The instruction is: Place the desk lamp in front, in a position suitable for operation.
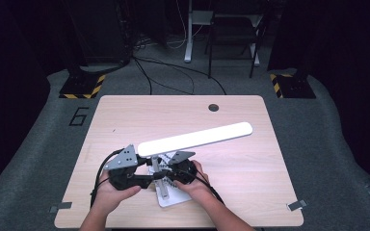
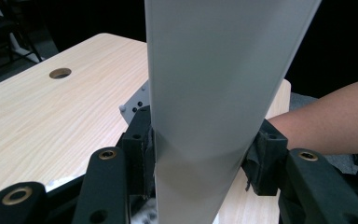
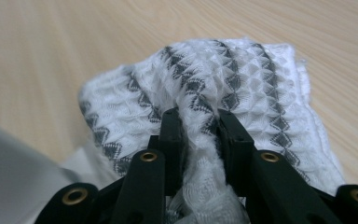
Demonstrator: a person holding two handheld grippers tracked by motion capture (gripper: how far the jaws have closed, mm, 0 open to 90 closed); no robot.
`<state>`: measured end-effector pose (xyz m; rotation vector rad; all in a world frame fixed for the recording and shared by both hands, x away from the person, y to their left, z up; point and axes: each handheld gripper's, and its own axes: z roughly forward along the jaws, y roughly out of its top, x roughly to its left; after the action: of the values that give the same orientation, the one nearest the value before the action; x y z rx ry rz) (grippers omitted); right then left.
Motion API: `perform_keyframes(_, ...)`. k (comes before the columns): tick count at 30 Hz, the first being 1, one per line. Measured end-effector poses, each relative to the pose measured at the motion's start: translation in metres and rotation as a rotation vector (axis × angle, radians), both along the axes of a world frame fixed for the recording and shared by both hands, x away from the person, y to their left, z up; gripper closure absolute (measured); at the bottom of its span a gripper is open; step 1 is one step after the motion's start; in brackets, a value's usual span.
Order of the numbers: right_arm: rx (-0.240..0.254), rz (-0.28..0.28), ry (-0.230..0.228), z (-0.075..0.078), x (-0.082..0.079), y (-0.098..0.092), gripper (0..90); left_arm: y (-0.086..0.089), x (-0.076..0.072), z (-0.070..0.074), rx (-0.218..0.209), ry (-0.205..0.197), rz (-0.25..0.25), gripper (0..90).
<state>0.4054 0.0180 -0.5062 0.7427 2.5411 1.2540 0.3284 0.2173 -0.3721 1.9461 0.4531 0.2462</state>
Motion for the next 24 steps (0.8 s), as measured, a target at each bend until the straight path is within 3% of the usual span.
perform_keyframes(1, -0.023, -0.02, -0.009, -0.001, 0.002, -0.001, 74.1, 0.0, 0.0, 0.0, -0.003, 0.0, 0.005, 52.2)
perform_keyframes(8, -0.016, -0.07, 0.008, -0.003, 0.016, -0.012, 74.6, -0.001, -0.001, -0.001, -0.007, -0.001, 0.016, 52.2)
perform_keyframes(11, -0.046, -0.078, -0.023, -0.002, 0.017, -0.012, 74.5, -0.001, -0.001, -0.001, -0.006, -0.003, 0.016, 52.2)
perform_keyframes(18, -0.026, -0.124, 0.027, 0.0, 0.023, -0.015, 74.5, -0.001, -0.001, -0.001, -0.005, -0.006, 0.014, 52.2)
perform_keyframes(20, 0.016, -0.113, 0.049, 0.003, 0.022, -0.012, 74.4, -0.001, 0.0, -0.001, -0.007, -0.001, 0.013, 52.2)
perform_keyframes(21, 0.07, -0.088, 0.086, 0.004, 0.022, -0.011, 74.4, -0.001, 0.0, -0.001, -0.005, -0.001, 0.013, 52.2)
perform_keyframes(24, 0.123, -0.054, 0.116, 0.007, 0.018, -0.002, 74.4, -0.001, 0.0, -0.001, -0.006, -0.001, 0.013, 52.2)
